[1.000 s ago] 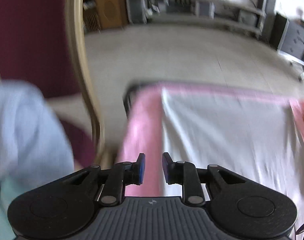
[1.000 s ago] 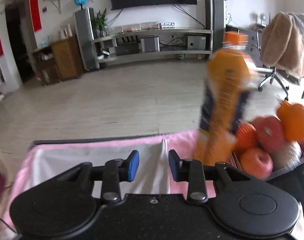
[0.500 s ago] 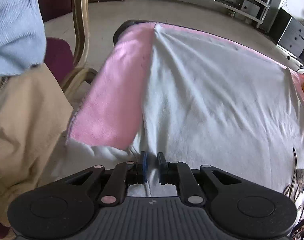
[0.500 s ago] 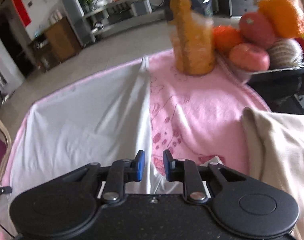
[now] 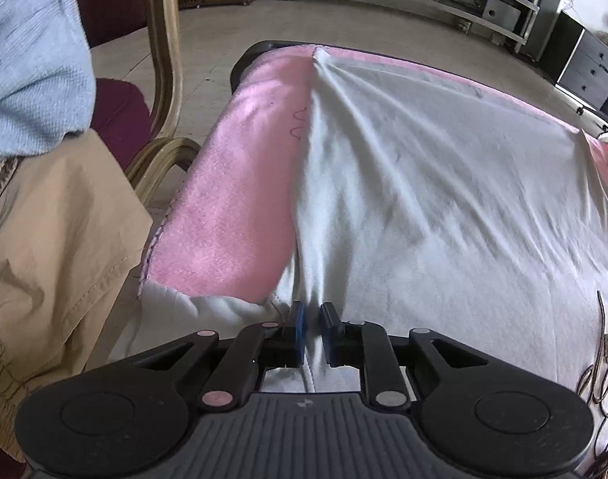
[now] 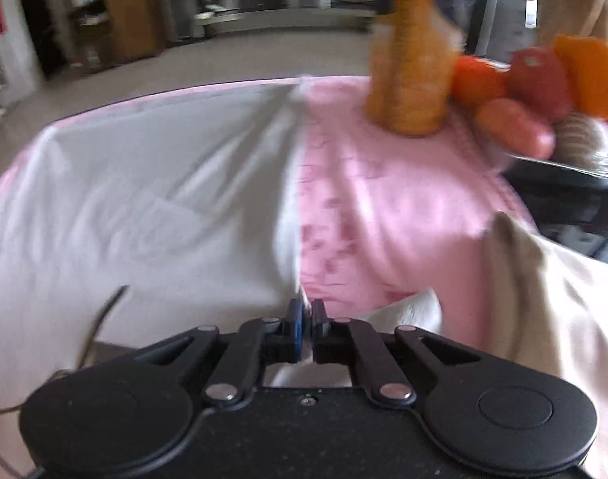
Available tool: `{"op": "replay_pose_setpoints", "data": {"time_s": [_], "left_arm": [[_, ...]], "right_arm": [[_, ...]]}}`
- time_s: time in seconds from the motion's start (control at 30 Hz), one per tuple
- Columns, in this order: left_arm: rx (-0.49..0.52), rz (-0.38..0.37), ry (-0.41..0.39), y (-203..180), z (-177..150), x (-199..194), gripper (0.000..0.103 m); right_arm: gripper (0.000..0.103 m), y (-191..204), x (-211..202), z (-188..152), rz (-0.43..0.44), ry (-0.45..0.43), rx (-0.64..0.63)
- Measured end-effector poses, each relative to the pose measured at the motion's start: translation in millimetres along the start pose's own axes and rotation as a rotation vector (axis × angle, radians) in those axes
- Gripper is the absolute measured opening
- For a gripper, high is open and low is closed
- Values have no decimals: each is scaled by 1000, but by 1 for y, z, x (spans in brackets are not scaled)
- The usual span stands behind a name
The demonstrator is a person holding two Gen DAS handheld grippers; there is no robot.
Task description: Fold clothes
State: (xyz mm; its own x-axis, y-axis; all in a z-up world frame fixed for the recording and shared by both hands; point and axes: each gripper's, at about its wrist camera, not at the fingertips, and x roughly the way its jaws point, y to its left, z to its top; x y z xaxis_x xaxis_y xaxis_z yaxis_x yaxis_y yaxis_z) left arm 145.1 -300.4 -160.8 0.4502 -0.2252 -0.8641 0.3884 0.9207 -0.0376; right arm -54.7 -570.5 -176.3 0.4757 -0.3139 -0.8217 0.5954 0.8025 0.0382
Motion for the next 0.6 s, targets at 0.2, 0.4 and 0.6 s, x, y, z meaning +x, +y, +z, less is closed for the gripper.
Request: {"op": "replay_pose_setpoints", "data": {"time_s": [0.2,0.4,0.6], "left_arm": [[-15,5,2,11,5,5,14],[-134,49,-54,47,12,-26,11],[-125,-82,-59,44,20,-18,11]], "right_arm": [[12,-21,-1,2,-12,23,149],[18,-40,-19,2,59,9,294],[22,-46,-29,10,162,-77,371]]}}
